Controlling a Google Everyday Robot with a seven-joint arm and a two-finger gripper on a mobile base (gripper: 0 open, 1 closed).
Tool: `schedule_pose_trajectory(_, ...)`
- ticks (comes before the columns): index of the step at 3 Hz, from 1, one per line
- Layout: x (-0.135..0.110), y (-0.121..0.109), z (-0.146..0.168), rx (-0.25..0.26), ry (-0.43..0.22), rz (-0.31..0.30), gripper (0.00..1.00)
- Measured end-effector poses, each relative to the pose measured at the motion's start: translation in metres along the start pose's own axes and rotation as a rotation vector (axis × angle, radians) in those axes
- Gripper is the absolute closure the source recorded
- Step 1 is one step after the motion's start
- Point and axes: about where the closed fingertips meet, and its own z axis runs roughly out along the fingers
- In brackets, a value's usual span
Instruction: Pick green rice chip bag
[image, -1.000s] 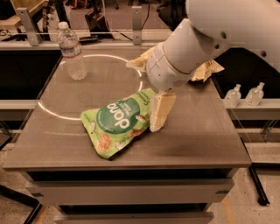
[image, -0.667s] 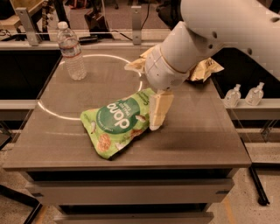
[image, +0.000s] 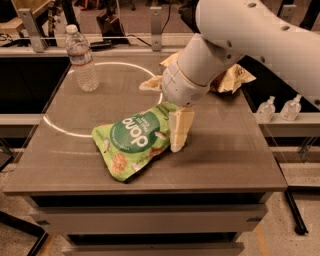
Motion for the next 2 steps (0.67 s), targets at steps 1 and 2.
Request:
schedule_pose_trajectory(1, 0.0017, 0.0025, 0.0126, -0.044, -0.008, -0.010, 0.00)
schedule_pose_trajectory(2, 0.0033, 0.0059, 0.0201, -0.066, -0.011, -0.015, 0.18)
